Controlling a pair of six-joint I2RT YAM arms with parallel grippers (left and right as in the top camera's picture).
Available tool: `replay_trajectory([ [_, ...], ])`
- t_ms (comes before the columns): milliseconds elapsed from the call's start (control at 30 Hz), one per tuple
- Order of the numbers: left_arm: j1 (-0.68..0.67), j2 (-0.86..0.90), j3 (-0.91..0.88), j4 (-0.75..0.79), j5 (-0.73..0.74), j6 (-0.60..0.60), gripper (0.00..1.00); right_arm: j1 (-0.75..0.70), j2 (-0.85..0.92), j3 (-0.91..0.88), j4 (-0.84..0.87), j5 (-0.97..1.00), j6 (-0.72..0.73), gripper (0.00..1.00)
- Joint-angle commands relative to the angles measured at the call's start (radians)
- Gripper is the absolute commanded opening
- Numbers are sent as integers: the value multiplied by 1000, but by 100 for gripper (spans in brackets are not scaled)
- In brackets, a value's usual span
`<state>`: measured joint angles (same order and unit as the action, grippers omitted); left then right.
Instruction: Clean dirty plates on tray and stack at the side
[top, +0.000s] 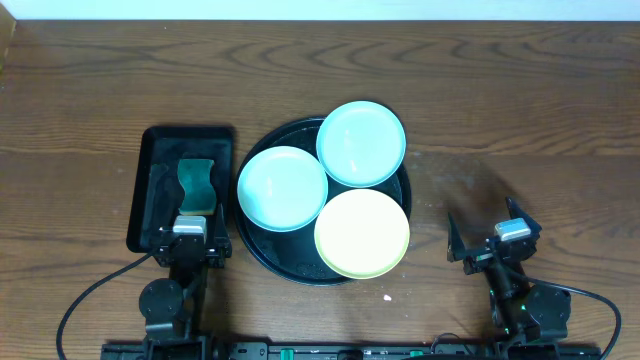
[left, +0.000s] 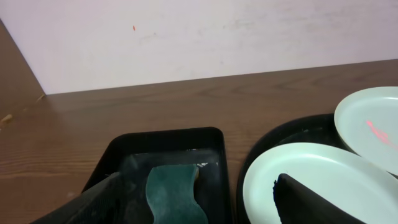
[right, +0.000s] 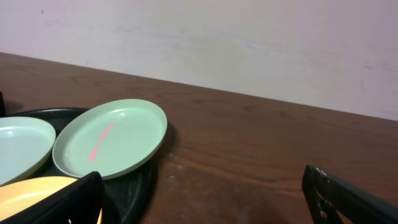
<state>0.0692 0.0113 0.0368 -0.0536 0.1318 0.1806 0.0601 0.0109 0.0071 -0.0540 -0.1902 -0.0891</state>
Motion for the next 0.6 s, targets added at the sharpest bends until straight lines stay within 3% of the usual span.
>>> replay_trajectory([
  [0,-2,-1,-29,-13,7,6,76,-6,-4,-2,-3,-2,-10,99],
  [567,-2,-1,-29,-13,7,6,76,-6,-4,-2,-3,-5,-10,99],
])
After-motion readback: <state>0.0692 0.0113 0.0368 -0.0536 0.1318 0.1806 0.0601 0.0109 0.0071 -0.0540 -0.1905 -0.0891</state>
